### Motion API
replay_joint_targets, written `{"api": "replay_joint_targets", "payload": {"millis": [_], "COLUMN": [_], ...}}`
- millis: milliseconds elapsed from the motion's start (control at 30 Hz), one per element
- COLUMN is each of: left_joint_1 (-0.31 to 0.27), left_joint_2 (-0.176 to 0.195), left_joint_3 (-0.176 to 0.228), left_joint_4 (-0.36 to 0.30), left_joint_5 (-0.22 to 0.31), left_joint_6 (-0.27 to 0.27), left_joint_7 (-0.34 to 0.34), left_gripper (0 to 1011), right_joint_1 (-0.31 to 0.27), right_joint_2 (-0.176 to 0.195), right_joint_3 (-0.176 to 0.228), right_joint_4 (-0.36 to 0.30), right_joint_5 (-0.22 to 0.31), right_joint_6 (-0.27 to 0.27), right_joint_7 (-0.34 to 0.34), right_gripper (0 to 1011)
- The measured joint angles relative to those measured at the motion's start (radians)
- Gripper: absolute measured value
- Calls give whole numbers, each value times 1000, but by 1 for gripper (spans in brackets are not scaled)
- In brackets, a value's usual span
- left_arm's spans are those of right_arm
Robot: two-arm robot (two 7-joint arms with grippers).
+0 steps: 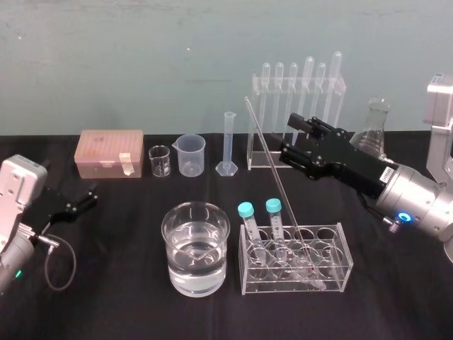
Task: Hold the thermometer with one hand and immerse one end into the beaker, then reinsert it into the test tube rack.
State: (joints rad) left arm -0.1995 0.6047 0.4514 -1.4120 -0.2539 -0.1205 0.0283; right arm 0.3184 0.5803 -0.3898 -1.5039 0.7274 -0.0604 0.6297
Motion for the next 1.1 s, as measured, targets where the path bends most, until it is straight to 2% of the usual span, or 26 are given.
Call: {"api": "replay_joint_targets", "payload": {"millis": [133, 233, 300, 367, 400, 433, 467, 533, 567, 667, 900, 1100], "left_joint_1": [0, 0, 0, 0, 0, 0, 0, 0, 0, 0, 0, 0], "left_joint_2": [0, 0, 0, 0, 0, 0, 0, 0, 0, 0, 0, 0], "left_joint_3": [0, 0, 0, 0, 0, 0, 0, 0, 0, 0, 0, 0], "left_joint_4": [0, 0, 0, 0, 0, 0, 0, 0, 0, 0, 0, 0], "left_joint_5": [0, 0, 0, 0, 0, 0, 0, 0, 0, 0, 0, 0], "left_joint_6": [0, 0, 0, 0, 0, 0, 0, 0, 0, 0, 0, 0], "left_joint_7": [0, 0, 0, 0, 0, 0, 0, 0, 0, 0, 0, 0], "left_gripper": [1008, 1008, 1008, 1008, 1008, 1008, 1008, 1008, 1008, 1008, 1008, 1008], "right_joint_1": [-1, -8, -19, -36, -36, -47, -58, -67, -75, -88, -105, -105], "right_joint_2": [0, -4, -10, -18, -18, -24, -30, -36, -42, -49, -62, -63], "right_joint_3": [1, 14, 32, 56, 56, 70, 80, 90, 95, 96, 89, 89], "right_joint_4": [0, -3, -6, -6, -6, -2, 2, 9, 19, 43, 78, 80], "right_joint_5": [0, -15, -52, -109, -109, -156, -195, -239, -280, -349, -427, -430], "right_joint_6": [-1, -14, -36, -50, -50, -56, -56, -47, -35, -13, 21, 23], "right_joint_7": [-1, -32, -87, -186, -186, -263, -328, -397, -457, -537, -600, -602], "right_gripper": [840, 932, 977, 1003, 1003, 1002, 1002, 1003, 1003, 1003, 1003, 1003]}}
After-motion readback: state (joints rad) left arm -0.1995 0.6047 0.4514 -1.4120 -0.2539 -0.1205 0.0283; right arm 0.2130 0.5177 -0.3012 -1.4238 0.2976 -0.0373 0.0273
